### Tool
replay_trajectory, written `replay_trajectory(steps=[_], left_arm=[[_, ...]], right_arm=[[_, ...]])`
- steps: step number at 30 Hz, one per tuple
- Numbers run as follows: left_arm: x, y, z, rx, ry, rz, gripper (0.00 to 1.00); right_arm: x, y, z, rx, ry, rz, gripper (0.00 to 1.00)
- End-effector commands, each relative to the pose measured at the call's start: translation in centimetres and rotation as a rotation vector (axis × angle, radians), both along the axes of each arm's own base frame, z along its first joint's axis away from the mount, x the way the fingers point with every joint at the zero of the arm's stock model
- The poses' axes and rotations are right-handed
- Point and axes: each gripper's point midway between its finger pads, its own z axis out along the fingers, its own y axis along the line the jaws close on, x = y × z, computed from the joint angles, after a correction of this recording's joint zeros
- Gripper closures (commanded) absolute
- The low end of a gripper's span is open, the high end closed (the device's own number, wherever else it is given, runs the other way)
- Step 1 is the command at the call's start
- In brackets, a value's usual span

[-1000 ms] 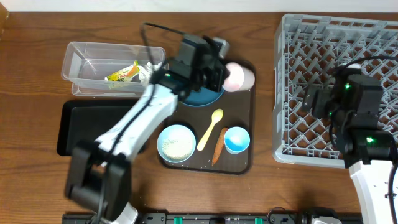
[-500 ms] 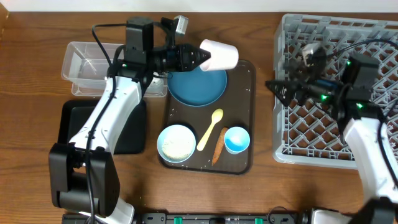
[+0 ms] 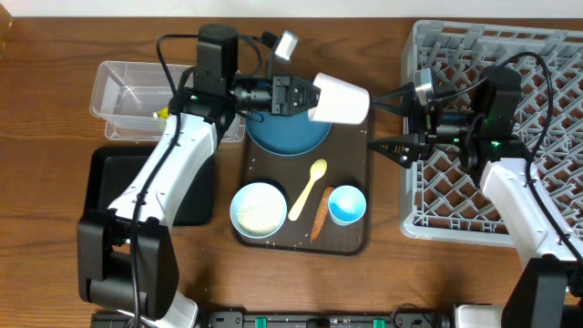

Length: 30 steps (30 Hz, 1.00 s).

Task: Sort waste into correct bins and load items into the dishwasher rack
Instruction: 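Hold pink cup out and grasp it with right gripper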

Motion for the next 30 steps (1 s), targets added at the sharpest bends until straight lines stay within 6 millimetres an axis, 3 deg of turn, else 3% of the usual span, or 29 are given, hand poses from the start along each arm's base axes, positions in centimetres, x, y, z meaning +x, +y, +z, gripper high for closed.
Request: replay_trajectory(steps=[1,9,21,30], left_arm=[[-1.2,-1.0,0.2,-0.021,0.017,-0.063,0.94],[-2.4,-2.6,0.2,-0.019,0.016,-0.104,0.94],[-2.4,-2.7,0.1,-0.015,0.015,-0.102,0.94],[-2.3,-2.7,0.1,-0.014,0.015,-0.101,0.94]], right_arm=[[0.2,0.6,0.6,-0.003,-0.001,0.003,0.04],[0.7,1.3,1.7,0.003,-0.033,-0.006,0.05],[0.5,2.1,3.0,0.020,-0.050,0.018,0.13],[0.0,2.9,3.1,0.021,-0.054,0.044,0.27]])
